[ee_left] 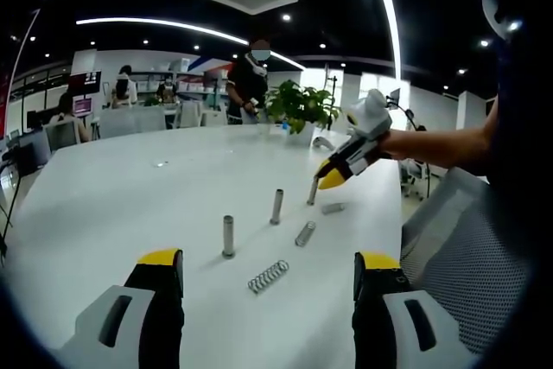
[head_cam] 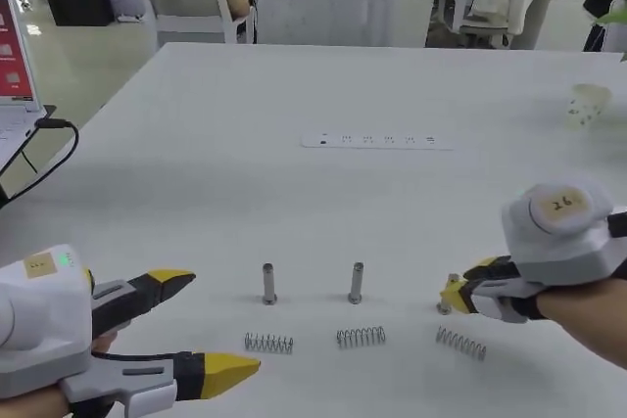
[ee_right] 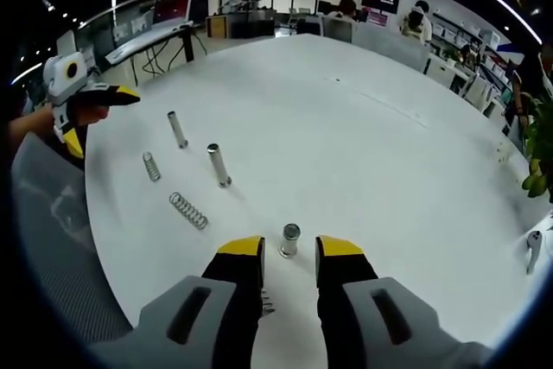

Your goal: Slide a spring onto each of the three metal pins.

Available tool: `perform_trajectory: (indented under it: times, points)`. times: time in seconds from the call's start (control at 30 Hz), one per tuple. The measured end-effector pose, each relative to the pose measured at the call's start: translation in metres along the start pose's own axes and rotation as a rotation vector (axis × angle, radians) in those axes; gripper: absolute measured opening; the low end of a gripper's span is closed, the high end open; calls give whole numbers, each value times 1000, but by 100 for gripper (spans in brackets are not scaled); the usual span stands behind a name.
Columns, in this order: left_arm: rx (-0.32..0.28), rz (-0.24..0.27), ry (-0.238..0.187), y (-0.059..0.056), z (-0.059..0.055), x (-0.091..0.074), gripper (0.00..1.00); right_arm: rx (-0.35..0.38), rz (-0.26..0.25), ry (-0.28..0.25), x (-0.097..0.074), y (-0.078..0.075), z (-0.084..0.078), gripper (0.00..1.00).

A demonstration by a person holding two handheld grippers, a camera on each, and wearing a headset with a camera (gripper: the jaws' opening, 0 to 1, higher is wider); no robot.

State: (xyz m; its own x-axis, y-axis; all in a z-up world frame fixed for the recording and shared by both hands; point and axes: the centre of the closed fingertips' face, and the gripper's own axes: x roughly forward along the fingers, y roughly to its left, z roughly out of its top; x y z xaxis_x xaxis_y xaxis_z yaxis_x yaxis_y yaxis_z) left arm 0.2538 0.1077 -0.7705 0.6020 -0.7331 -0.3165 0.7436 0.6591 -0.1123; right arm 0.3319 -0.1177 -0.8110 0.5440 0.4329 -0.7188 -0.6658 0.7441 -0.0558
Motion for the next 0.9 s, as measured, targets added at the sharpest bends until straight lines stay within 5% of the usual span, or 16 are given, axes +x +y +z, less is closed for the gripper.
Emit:
perform_trajectory:
  times: [0.9]
  points:
    - [1,-3,4,1,0,2,77,-7,36,8,-18,12,-14,23]
